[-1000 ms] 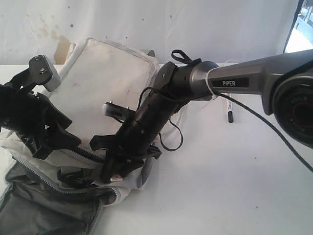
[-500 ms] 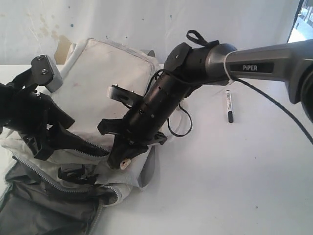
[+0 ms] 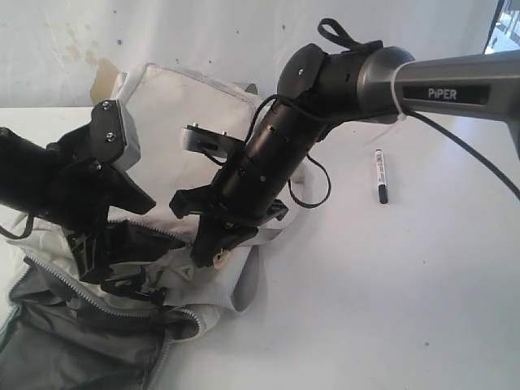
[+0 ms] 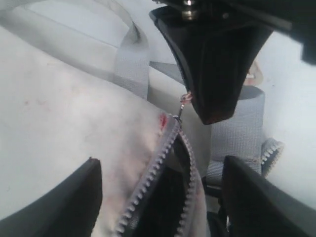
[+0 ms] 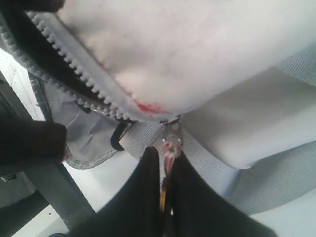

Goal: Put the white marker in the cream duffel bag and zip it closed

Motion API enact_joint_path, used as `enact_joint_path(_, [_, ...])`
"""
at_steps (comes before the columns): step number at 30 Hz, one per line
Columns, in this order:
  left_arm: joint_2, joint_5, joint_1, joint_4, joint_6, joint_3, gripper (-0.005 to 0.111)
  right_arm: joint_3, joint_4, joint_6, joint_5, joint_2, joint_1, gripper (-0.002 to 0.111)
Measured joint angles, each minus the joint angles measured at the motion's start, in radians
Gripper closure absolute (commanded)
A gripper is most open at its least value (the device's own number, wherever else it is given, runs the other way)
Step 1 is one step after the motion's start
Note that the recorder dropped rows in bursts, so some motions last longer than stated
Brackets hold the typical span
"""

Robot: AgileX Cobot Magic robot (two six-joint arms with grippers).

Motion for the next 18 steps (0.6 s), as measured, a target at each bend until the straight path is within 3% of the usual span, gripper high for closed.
enact_joint_path(8, [0.055, -0.018, -0.024, 0.015, 0.003, 0.000, 0.032, -0.011, -0.002, 0.006, -0.022, -0.015, 0.000, 0.108])
enact_joint_path(11, [0.062, -0.049, -0.026, 0.026, 0.003, 0.000, 0.038, -0.024, -0.002, 0.011, -0.022, -0.016, 0.000, 0.108])
enact_joint_path(14, [0.062, -0.082, -0.026, 0.028, 0.003, 0.000, 0.058, -0.028, -0.002, 0.012, -0.022, -0.016, 0.000, 0.108])
enact_joint_path(18, [0.062, -0.087, -0.026, 0.028, -0.005, 0.000, 0.096, -0.030, -0.005, 0.016, -0.026, -0.022, 0.000, 0.108])
